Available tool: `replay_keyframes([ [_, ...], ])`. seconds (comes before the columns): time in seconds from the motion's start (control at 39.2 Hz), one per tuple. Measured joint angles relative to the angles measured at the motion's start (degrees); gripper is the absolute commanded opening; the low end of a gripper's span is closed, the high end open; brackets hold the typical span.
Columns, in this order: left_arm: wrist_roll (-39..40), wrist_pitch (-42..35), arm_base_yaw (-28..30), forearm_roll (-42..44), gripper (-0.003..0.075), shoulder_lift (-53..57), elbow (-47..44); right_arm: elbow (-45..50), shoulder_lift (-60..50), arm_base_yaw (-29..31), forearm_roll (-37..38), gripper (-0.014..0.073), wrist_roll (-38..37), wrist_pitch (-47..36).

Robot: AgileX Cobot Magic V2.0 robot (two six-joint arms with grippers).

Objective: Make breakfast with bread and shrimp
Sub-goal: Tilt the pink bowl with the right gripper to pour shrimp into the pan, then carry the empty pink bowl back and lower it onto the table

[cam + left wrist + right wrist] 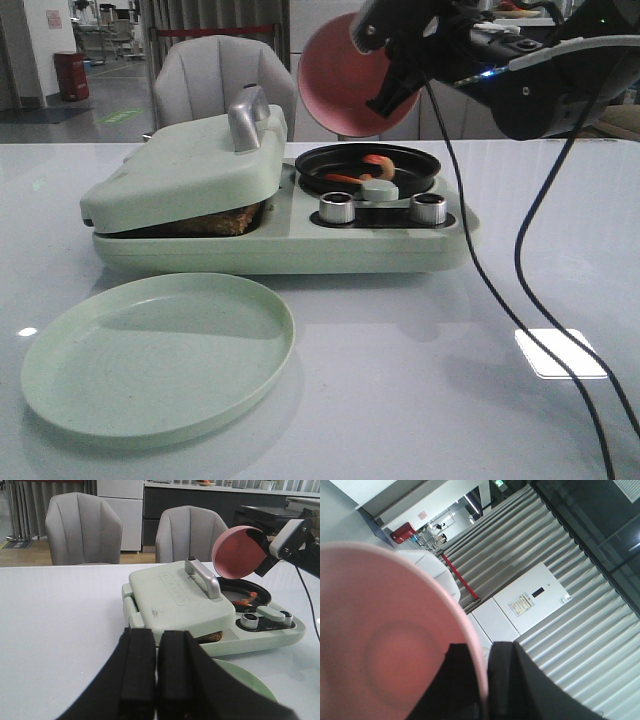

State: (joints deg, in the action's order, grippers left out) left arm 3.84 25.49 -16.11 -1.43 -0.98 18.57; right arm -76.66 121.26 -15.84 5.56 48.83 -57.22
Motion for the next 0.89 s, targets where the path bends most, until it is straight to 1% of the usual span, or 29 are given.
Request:
replay_keyframes([
  [0.1,0.00,0.00,0.00,0.00,0.0113,0.00,0.00,0.00,0.00,0.00,-3.80,0.0136,-0.65,-0.09],
  [0.18,0.00,0.00,0.00,0.00,0.0113,0.00,0.00,0.00,0.00,0.00,-8.77,0.0136,-3.86,-0.09],
  [0.28,0.00,0.00,0.00,0.00,0.0113,0.00,0.00,0.00,-0.15,0.00,-17.27,0.0136,-14.29,0.53],
  [0.36,0.00,0.00,0.00,0.00,0.0113,0.00,0.00,0.00,-1.24,0.00,-22.71,0.0136,-22.16,4.57],
  [0.46,0.00,0.00,0.00,0.00,0.0113,0.00,0.00,0.00,-4.42,0.96,-26.19,0.0136,-31.24,16.08],
  [0.56,0.00,0.00,0.00,0.00,0.0113,0.00,0.00,-0.66,-7.84,2.34,-26.69,0.0136,-36.42,29.11],
  [0.66,0.00,0.00,0.00,0.00,0.0113,0.00,0.00,-1.56,-11.74,4.21,-26.69,0.0136,-37.96,42.56],
  [0.82,0.00,0.00,0.00,0.00,0.0113,0.00,0.00,-1.86,-16.97,8.12,-26.69,0.0136,-38.64,58.75],
  [0.84,0.00,0.00,0.00,0.00,0.0113,0.00,0.00,-1.86,-17.72,8.73,-26.69,0.0136,-38.64,60.14],
  [0.89,0.00,0.00,0.00,0.00,0.0113,0.00,0.00,-1.86,-19.33,10.20,-26.69,0.0136,-38.75,65.43],
])
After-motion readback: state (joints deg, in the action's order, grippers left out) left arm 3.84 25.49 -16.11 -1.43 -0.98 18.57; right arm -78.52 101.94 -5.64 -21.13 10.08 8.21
